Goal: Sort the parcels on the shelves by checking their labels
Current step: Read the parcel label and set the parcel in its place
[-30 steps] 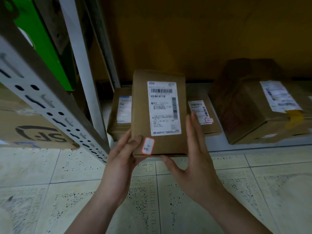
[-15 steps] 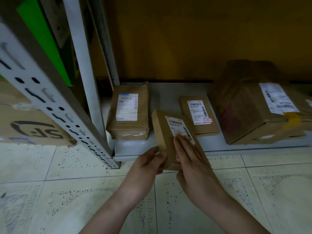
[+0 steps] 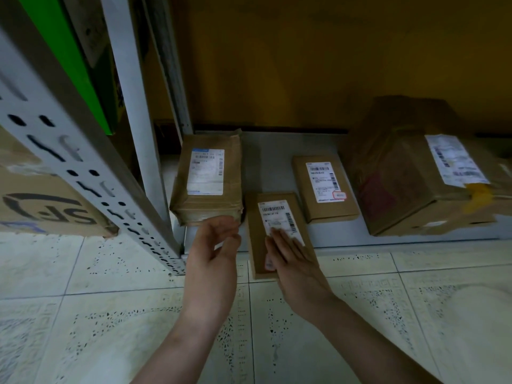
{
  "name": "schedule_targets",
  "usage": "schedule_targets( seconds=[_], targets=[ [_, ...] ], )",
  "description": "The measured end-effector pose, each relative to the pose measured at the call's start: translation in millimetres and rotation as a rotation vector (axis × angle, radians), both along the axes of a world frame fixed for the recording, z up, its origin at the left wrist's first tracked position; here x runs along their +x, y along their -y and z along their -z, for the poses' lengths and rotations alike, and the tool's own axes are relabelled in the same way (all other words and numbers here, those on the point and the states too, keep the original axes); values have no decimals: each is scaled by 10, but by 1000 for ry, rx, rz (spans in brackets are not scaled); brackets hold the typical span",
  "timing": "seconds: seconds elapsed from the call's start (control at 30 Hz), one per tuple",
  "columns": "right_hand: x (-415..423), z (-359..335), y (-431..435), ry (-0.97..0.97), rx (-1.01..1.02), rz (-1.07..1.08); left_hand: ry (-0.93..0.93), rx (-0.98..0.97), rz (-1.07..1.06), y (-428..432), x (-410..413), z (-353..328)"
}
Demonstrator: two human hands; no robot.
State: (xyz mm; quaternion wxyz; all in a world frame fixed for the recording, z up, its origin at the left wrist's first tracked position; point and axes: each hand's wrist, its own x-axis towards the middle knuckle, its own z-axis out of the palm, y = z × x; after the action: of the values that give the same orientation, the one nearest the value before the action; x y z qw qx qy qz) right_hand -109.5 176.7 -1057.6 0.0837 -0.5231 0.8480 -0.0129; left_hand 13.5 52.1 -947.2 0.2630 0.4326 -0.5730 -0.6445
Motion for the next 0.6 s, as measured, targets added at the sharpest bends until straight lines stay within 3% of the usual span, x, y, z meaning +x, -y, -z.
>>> schedule_targets(
  seconds=[0.33, 0.6],
  targets=[
    [-881, 35, 698, 37, 176, -95, -89, 1, 6, -30, 33, -9],
    [-1081, -82, 663, -25, 101, -80, -88, 0, 49, -34, 50, 25]
  ],
)
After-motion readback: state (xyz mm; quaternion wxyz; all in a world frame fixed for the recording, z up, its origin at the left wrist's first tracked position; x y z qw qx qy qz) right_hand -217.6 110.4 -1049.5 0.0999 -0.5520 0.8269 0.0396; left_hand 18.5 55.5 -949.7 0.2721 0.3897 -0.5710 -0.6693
